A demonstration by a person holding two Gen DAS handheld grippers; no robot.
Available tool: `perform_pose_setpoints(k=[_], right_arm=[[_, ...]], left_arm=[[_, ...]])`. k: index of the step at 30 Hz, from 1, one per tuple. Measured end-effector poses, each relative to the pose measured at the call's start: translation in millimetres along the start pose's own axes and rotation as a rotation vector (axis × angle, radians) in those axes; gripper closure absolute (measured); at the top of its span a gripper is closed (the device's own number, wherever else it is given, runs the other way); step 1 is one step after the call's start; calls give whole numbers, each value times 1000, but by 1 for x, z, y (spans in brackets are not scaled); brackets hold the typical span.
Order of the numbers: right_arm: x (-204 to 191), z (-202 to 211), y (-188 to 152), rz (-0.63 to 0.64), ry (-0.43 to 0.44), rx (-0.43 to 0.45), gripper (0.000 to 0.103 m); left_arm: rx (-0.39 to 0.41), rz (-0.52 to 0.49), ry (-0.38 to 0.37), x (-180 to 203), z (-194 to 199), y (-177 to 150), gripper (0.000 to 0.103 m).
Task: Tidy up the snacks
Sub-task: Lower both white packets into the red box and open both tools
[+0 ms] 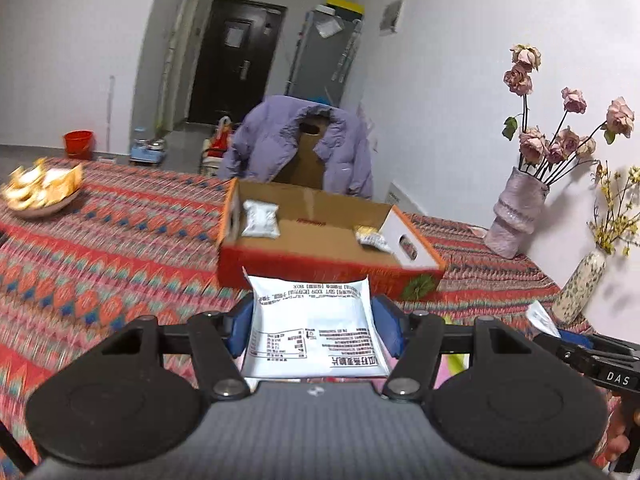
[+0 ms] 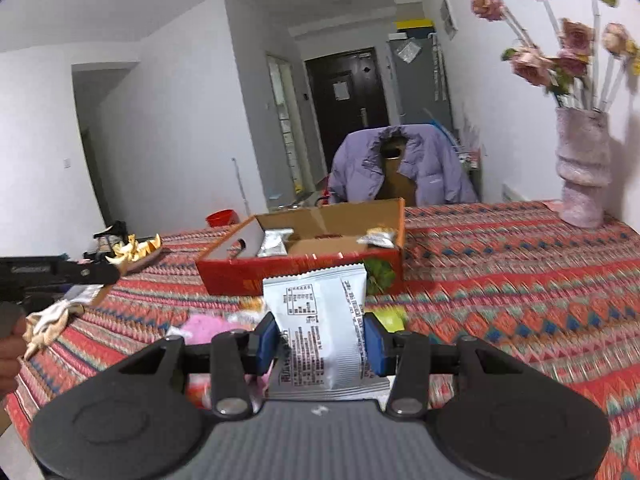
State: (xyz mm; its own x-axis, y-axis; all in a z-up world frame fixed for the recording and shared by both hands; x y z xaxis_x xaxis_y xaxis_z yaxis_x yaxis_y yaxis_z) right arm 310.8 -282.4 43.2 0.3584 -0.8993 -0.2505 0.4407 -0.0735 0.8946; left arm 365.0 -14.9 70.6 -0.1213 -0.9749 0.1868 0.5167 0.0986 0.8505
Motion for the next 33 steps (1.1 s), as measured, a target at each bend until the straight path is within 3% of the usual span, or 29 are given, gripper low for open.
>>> perform_pose_setpoints(k=[5,8,10,14,18,21,23,25,27,29,33], right_arm=[[15,-75,72,-21,135,-33,59],[36,-142,103,-83,155,-93,59],[55,-198,118,-136,141,-157,59],[89,-300,124,-243,82,-270,59],[113,-368,118,-249,-21,-340,57],[118,-388,113,-270,-22,-345,49],[122,-392,113,-261,-33,-329,45],[129,-389,114,-252,-52,-307,41],[133,-384,118,-249,-53,-292,42],[136,-378,123,-227,-60,-290,39],[128,-359,130,-138,-64,-310,38]], left_arm=[[-24,-44,-8,8,-78,71,40],[-104,-50,2,12,-152,100,40],[-149,-63,-1,15,-200,111,40],[-210,-60,84,10,-287,121,40],[-288,-21,100,1,-353,113,40],[-342,-2,70,3,-388,103,39],[-359,8,72,2,-402,99,29],[-371,40,67,-1,-407,96,27],[-373,35,34,0,-406,96,26],[-361,17,39,-3,-401,99,22],[-342,8,49,-11,-378,111,21]])
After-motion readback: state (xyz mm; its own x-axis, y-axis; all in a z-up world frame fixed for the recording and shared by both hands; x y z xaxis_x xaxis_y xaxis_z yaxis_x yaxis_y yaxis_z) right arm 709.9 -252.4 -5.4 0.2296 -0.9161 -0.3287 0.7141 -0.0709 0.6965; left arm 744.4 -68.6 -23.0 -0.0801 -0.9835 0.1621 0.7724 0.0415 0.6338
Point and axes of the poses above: each gripper's, at about its wrist camera, not at the fingertips, and z roughly against the way its jaws point, x to its right, y to its top, the point moved 9 cm from there along -z, roughly the way its jaws point, and after that the axes turned 6 degrees about y, right-handed, at the moved point
